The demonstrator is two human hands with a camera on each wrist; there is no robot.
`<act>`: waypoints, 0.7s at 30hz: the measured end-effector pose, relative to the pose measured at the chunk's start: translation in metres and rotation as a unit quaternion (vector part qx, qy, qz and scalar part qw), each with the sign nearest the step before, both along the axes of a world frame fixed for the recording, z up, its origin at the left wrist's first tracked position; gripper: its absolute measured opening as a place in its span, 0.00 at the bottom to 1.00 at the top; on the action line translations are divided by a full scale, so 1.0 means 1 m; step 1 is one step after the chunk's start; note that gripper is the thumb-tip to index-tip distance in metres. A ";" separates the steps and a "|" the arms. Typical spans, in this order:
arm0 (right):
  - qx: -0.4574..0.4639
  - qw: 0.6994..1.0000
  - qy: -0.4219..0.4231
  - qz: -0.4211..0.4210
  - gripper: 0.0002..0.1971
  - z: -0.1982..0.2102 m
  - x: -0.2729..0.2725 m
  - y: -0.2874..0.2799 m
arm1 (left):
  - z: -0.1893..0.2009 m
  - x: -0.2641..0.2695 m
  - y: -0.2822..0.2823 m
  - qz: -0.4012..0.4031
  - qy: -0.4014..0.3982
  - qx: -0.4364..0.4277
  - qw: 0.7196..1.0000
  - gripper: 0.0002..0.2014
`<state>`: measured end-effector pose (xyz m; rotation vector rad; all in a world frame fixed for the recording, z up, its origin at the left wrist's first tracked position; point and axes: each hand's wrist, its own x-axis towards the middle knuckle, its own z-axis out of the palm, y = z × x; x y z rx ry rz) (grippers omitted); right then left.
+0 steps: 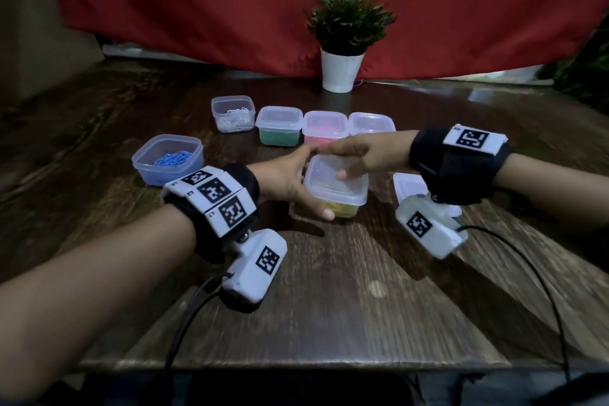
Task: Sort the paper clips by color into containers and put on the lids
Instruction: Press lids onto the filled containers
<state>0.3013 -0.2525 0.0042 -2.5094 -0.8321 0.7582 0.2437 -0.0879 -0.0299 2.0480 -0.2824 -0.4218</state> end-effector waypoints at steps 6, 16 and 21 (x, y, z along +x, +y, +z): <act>-0.106 0.993 0.049 0.029 0.59 0.003 -0.016 -0.004 | -0.002 -0.002 0.008 -0.087 0.048 -0.028 0.995 0.37; -0.047 0.998 -0.014 0.028 0.49 -0.010 -0.010 -0.003 | -0.003 0.007 0.011 0.082 0.061 -0.066 0.993 0.08; -0.089 0.991 -0.063 0.071 0.55 -0.016 -0.009 0.004 | -0.007 0.011 0.003 0.119 0.031 -0.055 0.991 0.08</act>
